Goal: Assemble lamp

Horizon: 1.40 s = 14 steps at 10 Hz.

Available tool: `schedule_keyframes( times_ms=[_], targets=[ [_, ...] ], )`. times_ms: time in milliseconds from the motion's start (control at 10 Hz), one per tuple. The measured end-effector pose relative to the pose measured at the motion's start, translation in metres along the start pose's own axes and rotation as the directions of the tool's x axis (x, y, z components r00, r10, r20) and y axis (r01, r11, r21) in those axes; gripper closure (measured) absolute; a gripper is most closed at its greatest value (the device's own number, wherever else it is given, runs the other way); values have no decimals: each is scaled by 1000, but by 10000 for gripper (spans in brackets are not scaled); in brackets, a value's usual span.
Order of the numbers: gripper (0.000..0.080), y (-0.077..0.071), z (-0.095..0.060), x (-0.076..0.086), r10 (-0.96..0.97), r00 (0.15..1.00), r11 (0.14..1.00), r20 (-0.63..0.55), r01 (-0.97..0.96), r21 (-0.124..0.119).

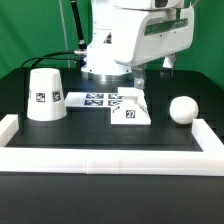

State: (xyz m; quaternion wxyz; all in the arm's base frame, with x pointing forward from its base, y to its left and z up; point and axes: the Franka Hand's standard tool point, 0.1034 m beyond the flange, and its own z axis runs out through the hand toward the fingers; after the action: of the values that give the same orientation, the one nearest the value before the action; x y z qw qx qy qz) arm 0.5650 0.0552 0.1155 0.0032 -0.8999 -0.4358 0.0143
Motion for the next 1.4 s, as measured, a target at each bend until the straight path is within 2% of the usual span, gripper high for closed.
schedule_keyframes(
  times_ms=[1100, 1300, 1400],
  targets=[
    [100, 0, 1, -3, 12, 1000, 1000, -1, -12, -1],
    [100, -16, 7, -31, 174, 985, 985, -4, -174, -13],
    [100, -24, 13, -41, 240, 971, 971, 7, -240, -6]
  ],
)
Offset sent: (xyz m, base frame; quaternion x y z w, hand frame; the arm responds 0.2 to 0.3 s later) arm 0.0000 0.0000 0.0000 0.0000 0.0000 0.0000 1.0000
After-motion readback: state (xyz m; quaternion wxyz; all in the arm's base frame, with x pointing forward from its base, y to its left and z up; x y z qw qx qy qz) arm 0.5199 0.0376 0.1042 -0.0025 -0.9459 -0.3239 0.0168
